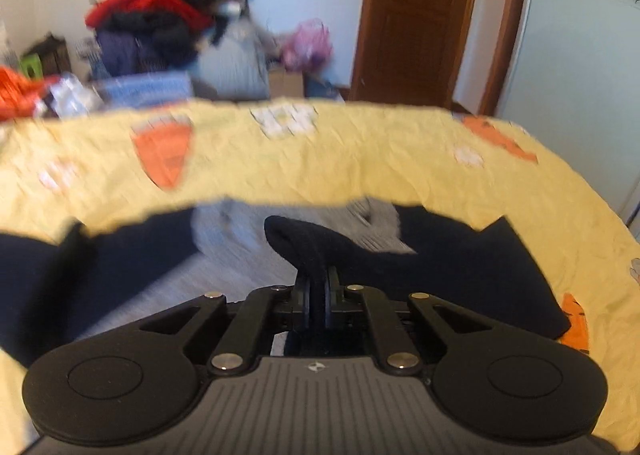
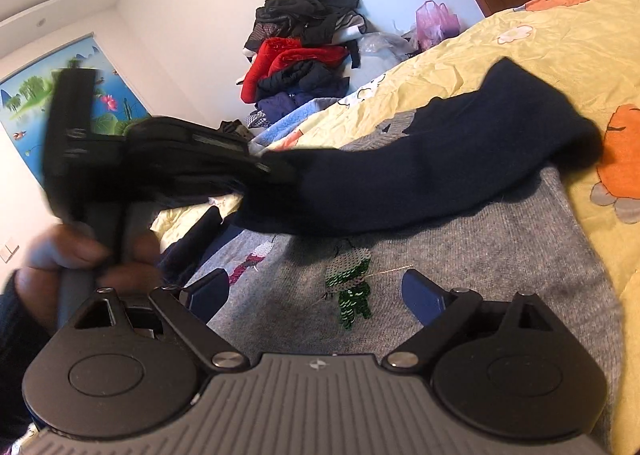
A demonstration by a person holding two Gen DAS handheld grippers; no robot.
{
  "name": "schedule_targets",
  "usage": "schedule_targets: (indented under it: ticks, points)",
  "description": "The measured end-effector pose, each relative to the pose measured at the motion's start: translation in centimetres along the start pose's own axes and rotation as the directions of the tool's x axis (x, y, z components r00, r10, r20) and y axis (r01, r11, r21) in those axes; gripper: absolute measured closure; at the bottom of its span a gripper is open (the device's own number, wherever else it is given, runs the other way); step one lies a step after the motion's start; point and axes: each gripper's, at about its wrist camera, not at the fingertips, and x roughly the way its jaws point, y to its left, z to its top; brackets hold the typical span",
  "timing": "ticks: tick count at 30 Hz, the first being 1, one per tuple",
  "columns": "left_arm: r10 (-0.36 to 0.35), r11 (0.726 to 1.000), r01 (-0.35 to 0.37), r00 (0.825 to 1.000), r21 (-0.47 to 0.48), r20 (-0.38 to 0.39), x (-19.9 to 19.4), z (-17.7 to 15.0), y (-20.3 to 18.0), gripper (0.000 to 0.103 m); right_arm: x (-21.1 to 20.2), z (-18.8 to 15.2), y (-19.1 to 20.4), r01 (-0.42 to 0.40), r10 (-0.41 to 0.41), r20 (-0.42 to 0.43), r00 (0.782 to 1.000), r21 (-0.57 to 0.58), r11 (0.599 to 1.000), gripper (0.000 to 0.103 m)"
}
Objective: Fold small clothes
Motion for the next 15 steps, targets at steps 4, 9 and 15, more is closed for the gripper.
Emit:
schedule_targets:
  ticks: [4, 9, 15]
  points:
    - [0.125, 0.992, -0.125, 0.992, 0.015, -0.023, 0.1, -0.4, 3.9, 0.097, 0.0, 0.0, 0.1, 0.001, -0.001, 0.0, 1.0, -0.001, 1.0, 0.012]
    - [0.2, 0.98, -0.2, 0.972, 0.014, -0.123, 2.1, -3.4, 7.1, 0.097, 0.1, 0.0, 0.2, 0.002, -0.002, -0.002, 1.0, -0.003, 1.0, 0.011]
    - [0.314, 0.948, -0.31, 0.948, 0.07, -0.057, 0.8, -4.3, 5.9, 0.09, -0.1, 1.2, 0.6, 0.035, -0.036, -0.022, 0.999, -0.038, 0.999, 0.012]
